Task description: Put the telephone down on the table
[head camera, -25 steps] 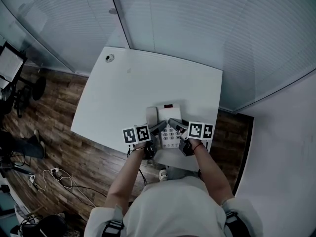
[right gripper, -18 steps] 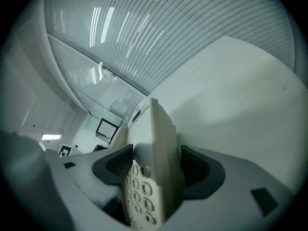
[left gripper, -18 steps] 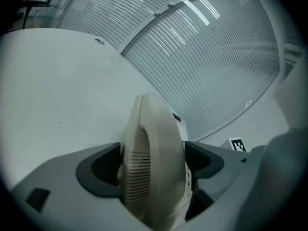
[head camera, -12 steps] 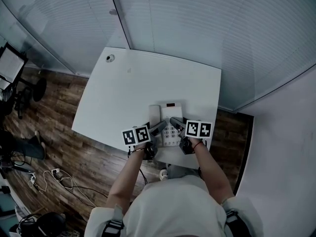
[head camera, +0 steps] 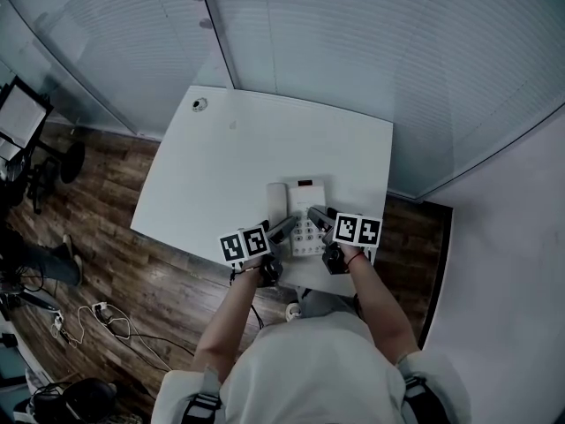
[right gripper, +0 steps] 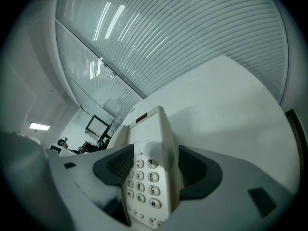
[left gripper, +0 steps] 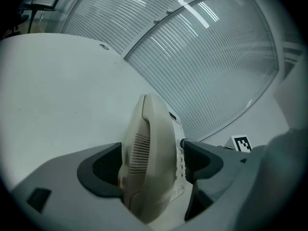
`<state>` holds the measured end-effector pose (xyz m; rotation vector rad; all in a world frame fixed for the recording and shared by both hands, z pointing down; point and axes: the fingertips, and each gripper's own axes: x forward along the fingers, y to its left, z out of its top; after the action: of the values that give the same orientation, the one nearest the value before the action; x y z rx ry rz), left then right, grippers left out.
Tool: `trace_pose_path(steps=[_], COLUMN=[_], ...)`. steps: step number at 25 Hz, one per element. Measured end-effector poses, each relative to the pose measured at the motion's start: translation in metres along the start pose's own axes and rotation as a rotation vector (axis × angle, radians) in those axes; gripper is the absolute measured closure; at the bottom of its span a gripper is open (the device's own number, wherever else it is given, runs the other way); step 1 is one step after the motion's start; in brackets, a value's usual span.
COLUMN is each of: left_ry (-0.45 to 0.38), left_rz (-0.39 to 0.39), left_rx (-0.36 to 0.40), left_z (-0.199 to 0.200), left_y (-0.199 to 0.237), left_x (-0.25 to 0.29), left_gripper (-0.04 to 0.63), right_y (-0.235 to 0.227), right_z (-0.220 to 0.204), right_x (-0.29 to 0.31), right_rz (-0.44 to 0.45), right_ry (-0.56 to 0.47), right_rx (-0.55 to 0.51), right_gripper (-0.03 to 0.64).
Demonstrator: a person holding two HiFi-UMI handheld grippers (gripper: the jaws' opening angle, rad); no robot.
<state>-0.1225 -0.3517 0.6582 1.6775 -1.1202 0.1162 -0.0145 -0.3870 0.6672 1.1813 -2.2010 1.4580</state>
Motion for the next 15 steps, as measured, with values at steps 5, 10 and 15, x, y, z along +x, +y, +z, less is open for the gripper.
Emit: trace_pose_path(steps=[5, 10, 15], left_ry=[-0.023, -0.051, -0.082], left_rz=[0.022, 0.046, 0.064], left_rx=[-0.006, -0.001, 0.018], left_z=[-0.007, -0.009, -0.011], left_y=[0.002, 0.003, 0.004], left_x=[-0.013, -0.028, -0.043], left_gripper=[0.202, 0.305, 0.348], right_y=[0.002, 0.006, 0.013], right_z=[-0.005, -0.009, -0.014], right_x=[-0.016, -0.03, -0.042], right_rz=[-0.018, -0.046, -0.053], right_ry=[-0.044, -0.093, -0.128], right_rx=[-0.003, -0.019, -0.019], right_gripper=[0.319, 0.342, 0.38])
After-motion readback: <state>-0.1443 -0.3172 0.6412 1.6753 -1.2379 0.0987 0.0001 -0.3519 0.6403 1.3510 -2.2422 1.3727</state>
